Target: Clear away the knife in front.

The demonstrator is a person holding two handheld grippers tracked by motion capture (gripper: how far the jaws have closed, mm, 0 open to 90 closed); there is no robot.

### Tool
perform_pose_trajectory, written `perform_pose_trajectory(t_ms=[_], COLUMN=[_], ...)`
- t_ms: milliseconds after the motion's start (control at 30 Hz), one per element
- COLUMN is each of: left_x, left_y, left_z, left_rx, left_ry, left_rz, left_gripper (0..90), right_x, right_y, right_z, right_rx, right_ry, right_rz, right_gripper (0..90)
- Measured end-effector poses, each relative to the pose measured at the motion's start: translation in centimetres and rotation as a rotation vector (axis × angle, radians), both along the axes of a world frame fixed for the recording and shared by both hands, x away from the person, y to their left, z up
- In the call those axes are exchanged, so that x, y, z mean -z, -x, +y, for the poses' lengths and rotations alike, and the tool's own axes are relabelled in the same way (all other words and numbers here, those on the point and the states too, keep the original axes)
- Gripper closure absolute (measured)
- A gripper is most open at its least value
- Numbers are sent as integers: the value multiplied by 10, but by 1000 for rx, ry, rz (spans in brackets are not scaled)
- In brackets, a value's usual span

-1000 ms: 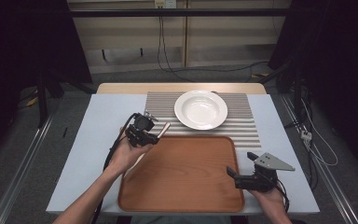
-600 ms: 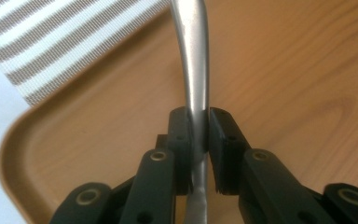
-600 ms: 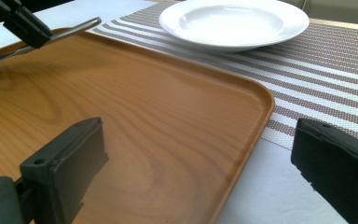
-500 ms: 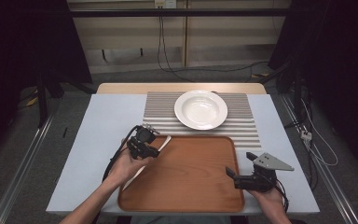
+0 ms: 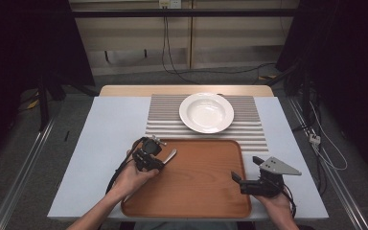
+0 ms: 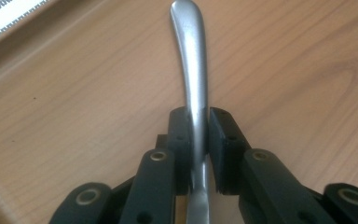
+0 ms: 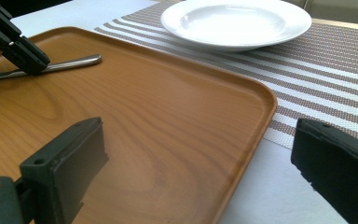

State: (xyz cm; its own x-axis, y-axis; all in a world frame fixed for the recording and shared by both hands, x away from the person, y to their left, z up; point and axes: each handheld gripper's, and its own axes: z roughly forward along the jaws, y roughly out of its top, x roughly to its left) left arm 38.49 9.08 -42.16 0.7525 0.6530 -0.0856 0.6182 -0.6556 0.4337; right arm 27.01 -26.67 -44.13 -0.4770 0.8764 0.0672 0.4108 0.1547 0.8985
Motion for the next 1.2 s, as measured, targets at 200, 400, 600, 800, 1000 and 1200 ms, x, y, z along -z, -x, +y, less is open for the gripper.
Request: perform_pose_trajectory(t_ms=[200,400,600,800,1000,1200], left_x=[0,0,1,1,-3,-7], left_y=[4,5,9,11,13,9], left_z=[2,4,6,7,9,14], left_rx=[-6,-14,-22,-8,31,14], left_ry=[7,15,25,30,50,107], left_rz=[-1,5,13,12,-50,-131], left_gripper=[800,800,799,794,707,382], right_x=[1,0,0,0,0,0], right_y=[-1,-1,0,0,1,1], right_z=[1,1,1,1,1,1], right_rx=[-4,-3,-5,-3,-6,-4], right_ry=[1,0,0,1,4,5], right_rz=[3,1,1,2,-1,-1], right_gripper=[30,30,30,30,30,30])
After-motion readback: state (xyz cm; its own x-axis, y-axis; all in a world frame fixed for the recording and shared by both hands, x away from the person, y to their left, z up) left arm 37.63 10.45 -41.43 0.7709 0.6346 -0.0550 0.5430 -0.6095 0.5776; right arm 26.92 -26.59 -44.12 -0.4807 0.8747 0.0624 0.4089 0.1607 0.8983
